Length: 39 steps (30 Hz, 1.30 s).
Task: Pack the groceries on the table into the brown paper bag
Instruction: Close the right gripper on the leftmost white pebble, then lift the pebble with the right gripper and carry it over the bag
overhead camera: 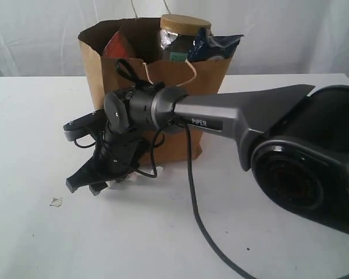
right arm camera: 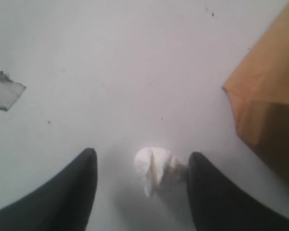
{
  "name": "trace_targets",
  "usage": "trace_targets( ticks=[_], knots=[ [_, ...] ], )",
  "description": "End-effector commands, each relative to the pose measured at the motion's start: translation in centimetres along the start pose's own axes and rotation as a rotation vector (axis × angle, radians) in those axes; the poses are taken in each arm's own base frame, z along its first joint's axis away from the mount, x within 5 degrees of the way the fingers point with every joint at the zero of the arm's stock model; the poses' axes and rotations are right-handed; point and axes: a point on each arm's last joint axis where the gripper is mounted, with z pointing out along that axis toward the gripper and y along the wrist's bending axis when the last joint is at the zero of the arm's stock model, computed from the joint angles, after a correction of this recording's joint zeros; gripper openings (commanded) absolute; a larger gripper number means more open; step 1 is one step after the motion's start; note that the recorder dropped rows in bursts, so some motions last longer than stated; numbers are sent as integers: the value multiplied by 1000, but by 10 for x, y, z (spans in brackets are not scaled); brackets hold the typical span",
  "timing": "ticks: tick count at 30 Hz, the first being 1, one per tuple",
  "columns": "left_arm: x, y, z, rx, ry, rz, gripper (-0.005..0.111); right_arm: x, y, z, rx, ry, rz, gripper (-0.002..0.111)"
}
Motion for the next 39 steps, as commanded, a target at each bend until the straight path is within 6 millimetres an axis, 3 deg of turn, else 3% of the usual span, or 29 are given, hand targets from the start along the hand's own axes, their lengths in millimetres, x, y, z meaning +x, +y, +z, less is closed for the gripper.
trace_targets(
  ticks=[1,6,10,16,20,33,36,39],
  knots=[
    [0,0,0,-3,-10,-9,0,2,-5,9,5,10,2,44],
    [0,0,0,-3,-10,-9,0,3,-5,9,5,14,2,18],
    [0,0,0,-3,-10,-9,0,-1,-3,-3,3,2,-2,0],
    [0,0,0,-3,-10,-9,0,1,9,-36,5,-7,-31,0],
    [0,0,0,-3,-10,-9,0,14,18,-58,4,-5,-51,0],
    [0,0,0,-3,-10,-9,0,83,70,-115,-49,54,-201,0],
    [0,0,0,-3,-10,-9,0,95,83,-139,-57,-50,-253,0],
    [0,0,0,-3,-10,-9,0,91,81,-168,-4,-237,-318,0]
  ],
)
